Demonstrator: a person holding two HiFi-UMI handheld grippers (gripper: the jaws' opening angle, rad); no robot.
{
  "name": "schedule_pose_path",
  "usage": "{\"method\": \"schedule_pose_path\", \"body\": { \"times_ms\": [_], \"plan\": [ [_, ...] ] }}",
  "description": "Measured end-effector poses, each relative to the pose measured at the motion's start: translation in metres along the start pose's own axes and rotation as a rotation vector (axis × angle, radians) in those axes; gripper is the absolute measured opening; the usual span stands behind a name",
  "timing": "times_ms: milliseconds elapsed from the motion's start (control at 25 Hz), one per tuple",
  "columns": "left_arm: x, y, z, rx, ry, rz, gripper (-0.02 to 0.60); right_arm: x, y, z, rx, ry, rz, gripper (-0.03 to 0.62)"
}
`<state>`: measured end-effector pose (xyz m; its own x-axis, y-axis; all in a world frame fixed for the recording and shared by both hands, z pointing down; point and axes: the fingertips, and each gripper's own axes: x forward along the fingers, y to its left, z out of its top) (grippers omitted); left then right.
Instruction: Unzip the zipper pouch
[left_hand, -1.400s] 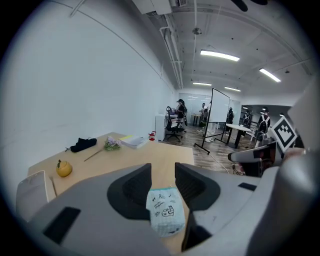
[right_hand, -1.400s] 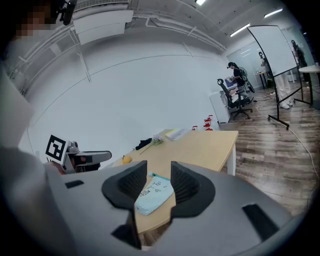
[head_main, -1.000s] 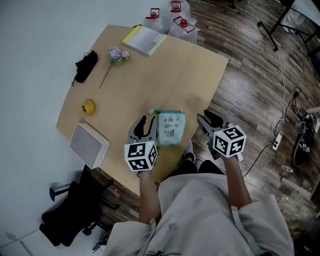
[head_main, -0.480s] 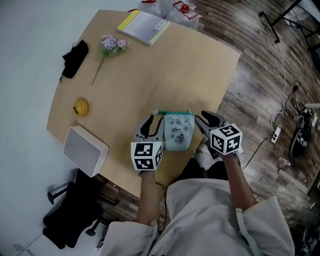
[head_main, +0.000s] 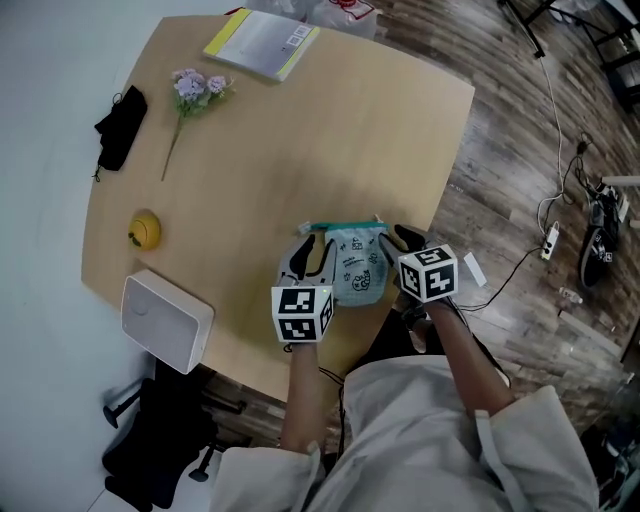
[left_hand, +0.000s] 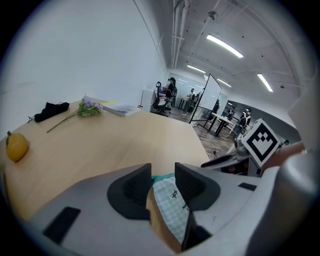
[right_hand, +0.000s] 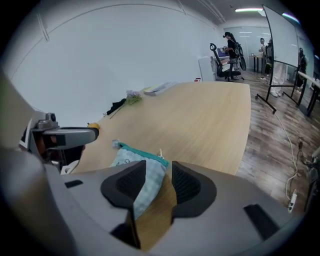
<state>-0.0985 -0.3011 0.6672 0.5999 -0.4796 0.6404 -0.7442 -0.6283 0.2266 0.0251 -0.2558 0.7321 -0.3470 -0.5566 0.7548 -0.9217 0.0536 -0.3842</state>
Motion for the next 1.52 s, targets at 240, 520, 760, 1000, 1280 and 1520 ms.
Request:
{"method": "schedule_pose_path", "body": {
  "times_ms": [240,520,760,1000,1280,1520],
  "plan": [
    [0.006,0.000,-0.010,-0.008,0.020,-0.012,0.152,0.014,0.000,-0.005,-0.216,0.008,-0.120,0.198],
    [0.006,0.006,-0.016,-0.024,0.032,0.003,0.152,0.027,0.009,-0.015,-0.395,0.046,-0.146,0.142],
    [0.006,-0.010,-0.017,-0.007,0.040,-0.010,0.152,0.027,0.018,-0.019,-0.432,0.055,-0.093,0.060],
    [-0.005,-0.018,-0.013,0.004,0.026,0.001,0.152,0.010,0.032,-0.004,-0.564,-0.023,-0.069,0.041],
    [-0.023,-0.040,-0.016,0.014,0.022,0.010,0.152,-0.026,0.048,0.013,-0.779,-0.108,-0.034,0.041],
    [-0.043,-0.065,-0.012,0.006,-0.018,0.021,0.152,-0.067,0.054,0.025,-0.893,-0.191,-0.014,0.041]
  ]
}}
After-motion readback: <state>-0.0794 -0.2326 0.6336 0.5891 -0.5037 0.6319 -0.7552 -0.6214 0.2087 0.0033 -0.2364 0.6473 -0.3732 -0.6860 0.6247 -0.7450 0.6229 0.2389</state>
